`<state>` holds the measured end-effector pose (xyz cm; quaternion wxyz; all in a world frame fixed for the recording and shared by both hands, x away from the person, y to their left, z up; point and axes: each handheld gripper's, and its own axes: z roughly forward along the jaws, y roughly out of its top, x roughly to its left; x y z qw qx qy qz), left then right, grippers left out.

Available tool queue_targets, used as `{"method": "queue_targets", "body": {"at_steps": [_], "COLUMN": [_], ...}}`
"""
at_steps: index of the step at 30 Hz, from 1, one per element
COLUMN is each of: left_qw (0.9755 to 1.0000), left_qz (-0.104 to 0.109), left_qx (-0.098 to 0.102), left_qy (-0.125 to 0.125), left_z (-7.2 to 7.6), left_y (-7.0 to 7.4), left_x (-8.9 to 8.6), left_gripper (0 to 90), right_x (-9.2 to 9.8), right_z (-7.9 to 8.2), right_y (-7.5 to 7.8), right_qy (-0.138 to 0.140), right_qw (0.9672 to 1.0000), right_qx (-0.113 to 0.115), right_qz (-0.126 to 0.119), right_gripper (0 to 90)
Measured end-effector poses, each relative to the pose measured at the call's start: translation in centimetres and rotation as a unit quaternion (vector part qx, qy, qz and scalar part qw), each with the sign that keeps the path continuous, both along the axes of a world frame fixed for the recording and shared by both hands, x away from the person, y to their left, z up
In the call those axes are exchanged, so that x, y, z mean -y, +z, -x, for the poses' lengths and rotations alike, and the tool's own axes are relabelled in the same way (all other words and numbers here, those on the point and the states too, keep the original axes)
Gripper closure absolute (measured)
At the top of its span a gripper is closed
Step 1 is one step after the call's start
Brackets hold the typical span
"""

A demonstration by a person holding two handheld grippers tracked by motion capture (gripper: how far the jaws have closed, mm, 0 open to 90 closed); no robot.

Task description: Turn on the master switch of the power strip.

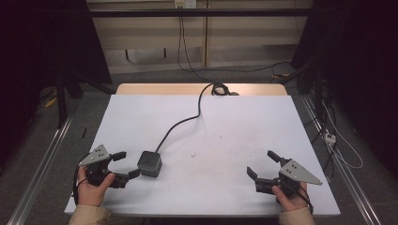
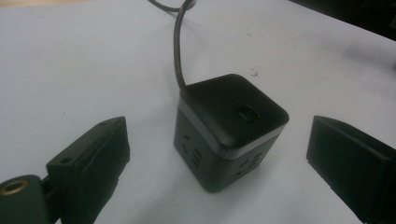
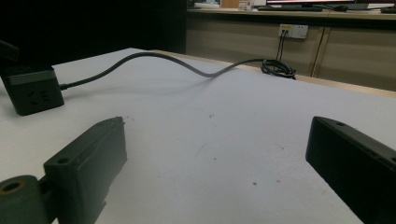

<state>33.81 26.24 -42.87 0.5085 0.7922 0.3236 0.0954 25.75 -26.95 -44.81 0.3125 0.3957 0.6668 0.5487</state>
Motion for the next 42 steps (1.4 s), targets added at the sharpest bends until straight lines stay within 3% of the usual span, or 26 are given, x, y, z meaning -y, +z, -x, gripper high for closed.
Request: {"method": "queue_targets", "body": {"at_steps": [42], "left_qw": [0.9996], "left_qz": [-0.004], "left_qx": [-0.025], "left_qy": [0.011], "left_z": [-0.1], "left_y": [-1.8], "left_x": [-2.4], "left_gripper": [5.8], "right_x": [0.0], "right_z": [0.1], "right_y": [0.1], "right_qy": [-0.001], "right_qw": [1.0], "right_qx": [0.0], "right_qz": [-0.002], "right_gripper": [4.9]}}
